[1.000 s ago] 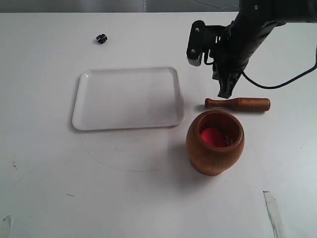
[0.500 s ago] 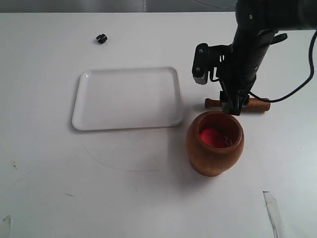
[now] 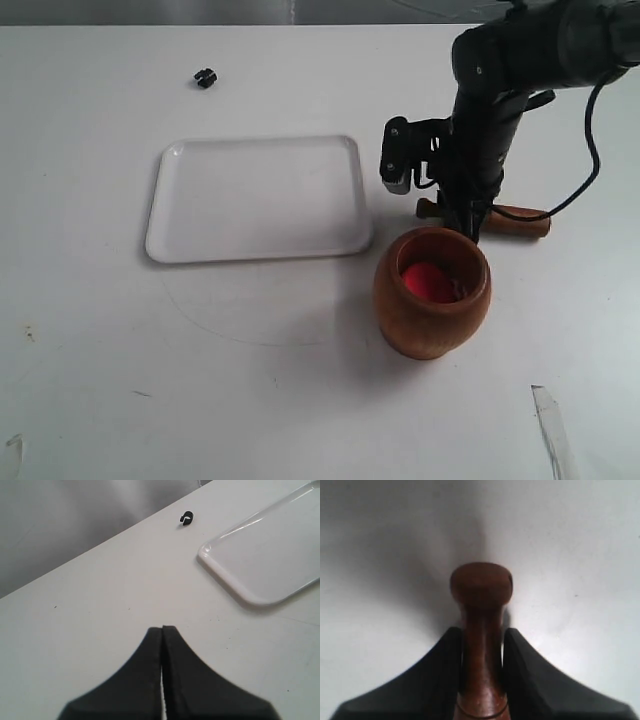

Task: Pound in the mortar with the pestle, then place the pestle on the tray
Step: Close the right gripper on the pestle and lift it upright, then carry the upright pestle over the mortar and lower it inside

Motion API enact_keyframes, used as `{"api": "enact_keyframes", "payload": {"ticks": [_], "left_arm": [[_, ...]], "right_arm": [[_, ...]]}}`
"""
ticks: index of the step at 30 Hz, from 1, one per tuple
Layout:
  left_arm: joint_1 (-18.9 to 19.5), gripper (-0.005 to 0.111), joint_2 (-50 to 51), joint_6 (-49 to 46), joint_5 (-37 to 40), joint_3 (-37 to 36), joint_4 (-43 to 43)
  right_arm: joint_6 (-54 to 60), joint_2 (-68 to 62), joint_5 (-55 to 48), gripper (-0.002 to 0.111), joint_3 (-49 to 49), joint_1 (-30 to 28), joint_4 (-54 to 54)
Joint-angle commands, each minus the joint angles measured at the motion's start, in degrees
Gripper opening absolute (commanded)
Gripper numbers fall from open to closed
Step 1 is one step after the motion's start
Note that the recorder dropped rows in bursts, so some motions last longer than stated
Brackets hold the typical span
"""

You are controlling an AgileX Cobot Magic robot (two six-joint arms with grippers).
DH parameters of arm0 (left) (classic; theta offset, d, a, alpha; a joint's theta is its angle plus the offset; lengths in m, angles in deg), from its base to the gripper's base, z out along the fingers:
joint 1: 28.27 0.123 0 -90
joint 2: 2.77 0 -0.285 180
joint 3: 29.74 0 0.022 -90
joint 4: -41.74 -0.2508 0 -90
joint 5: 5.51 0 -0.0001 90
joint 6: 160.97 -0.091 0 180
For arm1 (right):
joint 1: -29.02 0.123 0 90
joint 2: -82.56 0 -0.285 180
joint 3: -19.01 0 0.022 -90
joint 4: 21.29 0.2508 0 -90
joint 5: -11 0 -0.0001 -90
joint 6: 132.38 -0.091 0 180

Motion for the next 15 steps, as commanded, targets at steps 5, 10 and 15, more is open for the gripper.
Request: {"api": "enact_keyframes", "payload": {"ticks": [5, 10, 15], "left_arm": [[-0.44, 0.0, -0.07, 0.47, -0.17, -0.03, 0.42], [-0.44, 0.0, -0.07, 0.47, -0.17, -0.03, 0.42], [-0.44, 0.0, -0.07, 0.47, -0.17, -0.03, 0.42]], "right_arm": [[-5.71, 12.19, 12.36, 0.0, -0.93, 0.17, 2.71], [-7.49, 20.15, 20.76, 0.0, 1.14, 0.17, 10.71], [-7.49, 31.11, 39.96, 0.0, 11.95, 0.17, 21.57]]}}
